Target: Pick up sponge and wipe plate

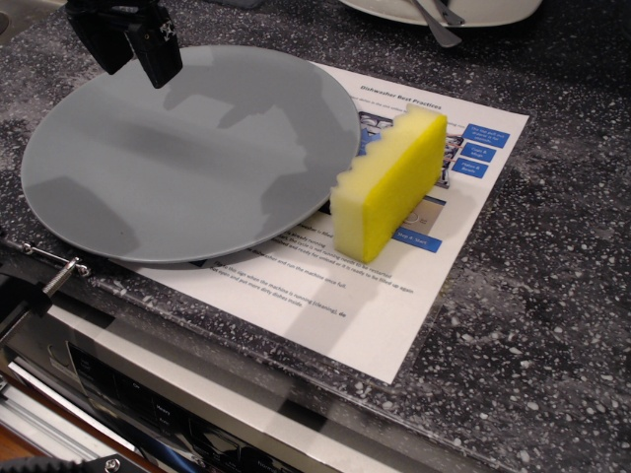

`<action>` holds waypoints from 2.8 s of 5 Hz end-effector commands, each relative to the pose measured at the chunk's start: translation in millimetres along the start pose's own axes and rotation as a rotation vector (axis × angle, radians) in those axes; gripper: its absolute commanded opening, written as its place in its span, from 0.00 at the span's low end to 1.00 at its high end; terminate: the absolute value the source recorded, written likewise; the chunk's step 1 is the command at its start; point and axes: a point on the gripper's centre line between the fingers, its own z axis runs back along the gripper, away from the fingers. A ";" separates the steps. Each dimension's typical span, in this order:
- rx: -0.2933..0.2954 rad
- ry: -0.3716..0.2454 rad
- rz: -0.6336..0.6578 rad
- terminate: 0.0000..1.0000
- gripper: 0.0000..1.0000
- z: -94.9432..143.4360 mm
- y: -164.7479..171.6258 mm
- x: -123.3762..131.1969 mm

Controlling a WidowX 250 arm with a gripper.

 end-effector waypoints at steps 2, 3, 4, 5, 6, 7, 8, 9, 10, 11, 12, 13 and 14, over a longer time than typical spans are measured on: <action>-0.069 0.007 -0.007 0.00 1.00 14.6 -21.1 -3.2; -0.123 -0.003 -0.029 0.00 1.00 28.8 -49.3 1.7; -0.167 -0.030 -0.065 0.00 1.00 29.3 -79.3 3.5; -0.203 -0.044 -0.071 0.00 1.00 24.8 -107.0 6.8; -0.221 -0.057 -0.055 0.00 1.00 18.5 -132.2 8.5; -0.229 -0.075 -0.040 0.00 1.00 9.3 -150.0 12.4; -0.228 -0.099 -0.040 0.00 1.00 7.7 -167.7 11.8; -0.207 -0.086 -0.035 0.00 1.00 5.6 -178.4 19.3; -0.177 -0.067 -0.031 0.00 1.00 -7.5 -187.1 26.4; -0.159 -0.059 -0.024 0.00 1.00 -18.5 -193.4 24.6; -0.139 -0.049 -0.034 0.00 1.00 -28.4 -195.8 19.3; -0.109 -0.041 -0.044 0.00 1.00 -35.6 -196.2 10.3; -0.086 -0.025 -0.049 0.00 1.00 -43.7 -194.7 5.0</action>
